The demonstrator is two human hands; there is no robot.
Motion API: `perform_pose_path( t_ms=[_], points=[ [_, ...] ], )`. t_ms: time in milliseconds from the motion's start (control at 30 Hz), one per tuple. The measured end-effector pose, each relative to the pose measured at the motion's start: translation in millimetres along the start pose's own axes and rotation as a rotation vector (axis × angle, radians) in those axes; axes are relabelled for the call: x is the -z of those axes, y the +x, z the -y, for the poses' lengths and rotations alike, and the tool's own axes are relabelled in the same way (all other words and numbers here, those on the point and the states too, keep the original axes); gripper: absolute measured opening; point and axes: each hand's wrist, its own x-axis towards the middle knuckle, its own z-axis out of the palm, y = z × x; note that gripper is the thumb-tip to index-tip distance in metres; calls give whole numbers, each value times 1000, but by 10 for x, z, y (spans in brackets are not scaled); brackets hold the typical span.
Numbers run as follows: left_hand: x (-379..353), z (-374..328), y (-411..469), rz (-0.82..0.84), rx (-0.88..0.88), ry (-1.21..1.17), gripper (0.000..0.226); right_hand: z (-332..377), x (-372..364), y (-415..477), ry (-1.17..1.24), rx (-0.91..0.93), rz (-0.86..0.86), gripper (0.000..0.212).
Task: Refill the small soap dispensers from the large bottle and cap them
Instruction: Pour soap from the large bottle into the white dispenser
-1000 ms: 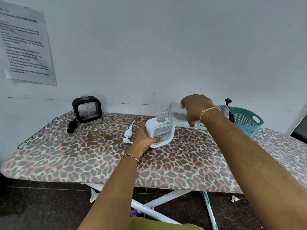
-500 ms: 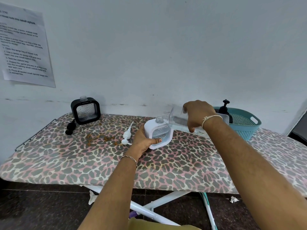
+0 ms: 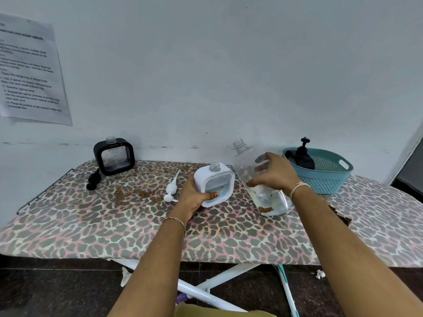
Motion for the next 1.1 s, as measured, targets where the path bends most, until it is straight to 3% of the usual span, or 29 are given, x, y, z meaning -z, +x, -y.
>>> perform_pose_path(
  t_ms=[100, 333, 733, 933, 1100],
  points=[
    [-3, 1, -9, 5, -11, -14, 82, -152, -108, -18, 176, -68, -139, 69],
    [-7, -5, -11, 1, -14, -4, 84, -327, -262, -97, 296, -91, -423, 62],
    [-13, 4, -10, -15, 13, 41, 84, -488, -459, -62, 349, -125, -545, 67],
    [-27, -13, -20, -45, -4, 152, 87, -485, -485, -106, 370, -152, -529, 88],
    [-2, -41, -102, -122, 1, 269, 89, -407, -687, -281, 238, -167, -659, 101]
  ],
)
